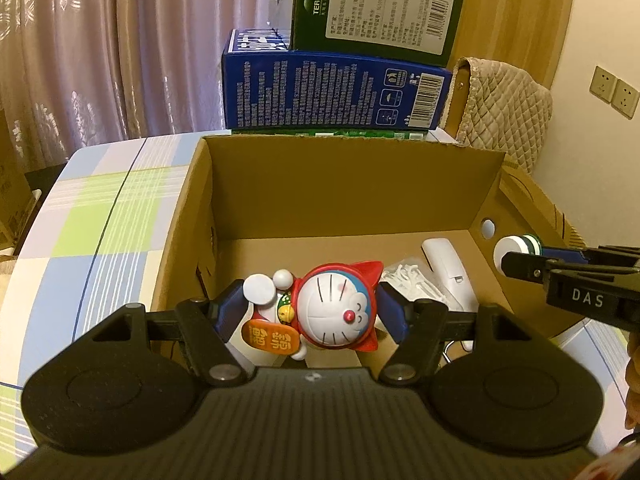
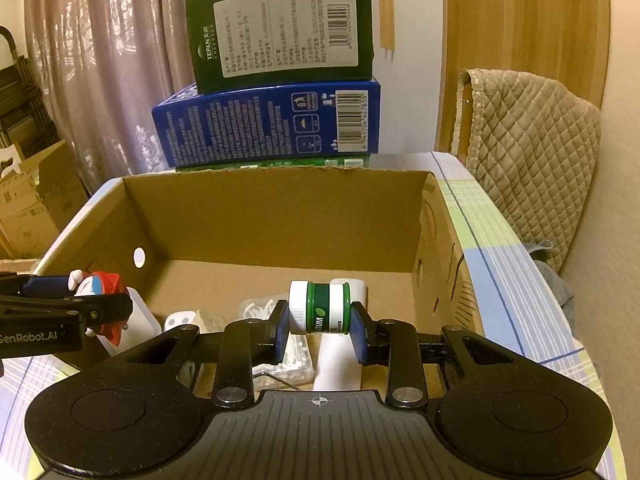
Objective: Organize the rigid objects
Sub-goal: 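Lower the Doraemon figure with left while right lowers the pill bottle into the box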
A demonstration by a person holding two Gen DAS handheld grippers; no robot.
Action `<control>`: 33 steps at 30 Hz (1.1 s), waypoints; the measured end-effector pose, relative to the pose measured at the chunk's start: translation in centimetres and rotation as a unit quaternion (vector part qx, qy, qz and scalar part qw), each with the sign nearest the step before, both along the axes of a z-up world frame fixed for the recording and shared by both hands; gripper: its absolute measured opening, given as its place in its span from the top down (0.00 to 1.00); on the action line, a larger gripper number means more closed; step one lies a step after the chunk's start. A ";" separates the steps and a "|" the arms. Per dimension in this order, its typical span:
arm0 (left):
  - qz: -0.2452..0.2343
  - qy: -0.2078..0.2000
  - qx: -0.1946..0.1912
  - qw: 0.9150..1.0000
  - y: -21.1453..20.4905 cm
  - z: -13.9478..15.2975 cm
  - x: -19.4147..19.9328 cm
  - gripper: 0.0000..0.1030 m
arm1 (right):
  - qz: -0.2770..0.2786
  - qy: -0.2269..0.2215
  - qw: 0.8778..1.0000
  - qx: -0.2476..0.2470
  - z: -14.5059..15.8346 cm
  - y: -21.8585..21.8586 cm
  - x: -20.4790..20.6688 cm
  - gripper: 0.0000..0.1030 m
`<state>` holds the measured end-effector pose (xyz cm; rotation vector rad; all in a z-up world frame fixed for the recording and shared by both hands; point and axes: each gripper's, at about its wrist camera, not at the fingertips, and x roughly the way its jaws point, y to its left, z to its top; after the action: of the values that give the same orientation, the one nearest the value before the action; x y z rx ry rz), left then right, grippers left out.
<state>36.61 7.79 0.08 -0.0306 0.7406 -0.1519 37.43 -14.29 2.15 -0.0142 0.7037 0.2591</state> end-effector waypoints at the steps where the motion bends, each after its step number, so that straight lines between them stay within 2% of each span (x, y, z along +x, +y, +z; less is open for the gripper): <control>1: 0.001 0.000 0.000 1.000 0.0 0.0 0.0 0.36 | 0.000 0.000 1.000 0.000 0.0 0.0 0.0 0.73; 33: 0.007 -0.009 -0.008 1.000 0.4 0.6 -0.1 0.38 | 0.006 -0.001 1.000 0.014 0.2 0.2 -0.1 0.72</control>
<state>36.55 8.16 0.66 -0.0486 0.7218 -0.1445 37.30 -14.08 2.34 0.0089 0.6977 0.2799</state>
